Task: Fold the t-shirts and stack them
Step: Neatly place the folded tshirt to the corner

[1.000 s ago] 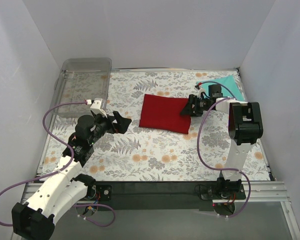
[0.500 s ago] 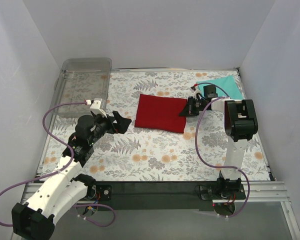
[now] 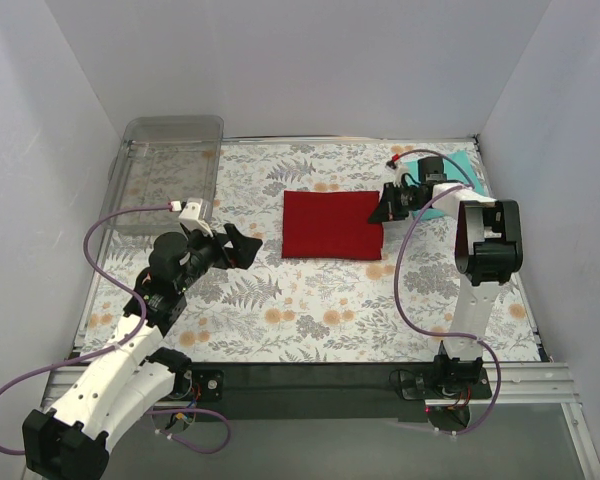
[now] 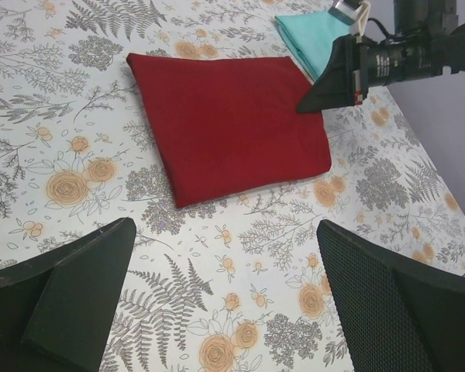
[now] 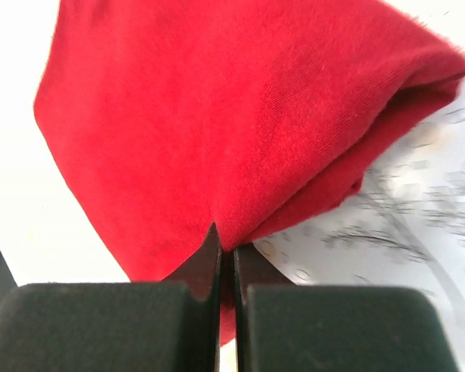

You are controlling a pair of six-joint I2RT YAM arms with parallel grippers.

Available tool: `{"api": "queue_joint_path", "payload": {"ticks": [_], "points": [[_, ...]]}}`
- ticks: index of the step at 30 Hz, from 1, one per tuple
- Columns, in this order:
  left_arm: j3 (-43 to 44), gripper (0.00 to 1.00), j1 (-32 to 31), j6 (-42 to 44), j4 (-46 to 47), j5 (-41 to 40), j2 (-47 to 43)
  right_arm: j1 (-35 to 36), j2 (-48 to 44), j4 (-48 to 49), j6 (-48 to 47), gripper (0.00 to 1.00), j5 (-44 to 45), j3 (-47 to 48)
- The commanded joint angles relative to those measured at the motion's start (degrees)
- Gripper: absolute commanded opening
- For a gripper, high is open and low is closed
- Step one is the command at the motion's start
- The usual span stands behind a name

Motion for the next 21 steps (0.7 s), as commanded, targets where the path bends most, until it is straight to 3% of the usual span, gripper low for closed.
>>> {"api": "queue_joint_path", "payload": {"ticks": [1, 14, 21], "points": [[-0.43, 0.97, 0.29, 1.31, -0.87, -0.62, -0.81, -2.19, -1.81, -7.13, -7.51, 0.01, -3.34, 5.99], [-1.75, 0.97, 0.29, 2.63, -0.52, -0.71, -1.43, -3.42, 0.47, -24.09, -15.95, 0.01, 3.68, 26.82], [-1.92, 0.97, 0.38, 2.98, -0.34, -0.53, -1.26, -6.05, 2.94, -28.67, -17.71, 0.01, 6.85, 34.82]]}}
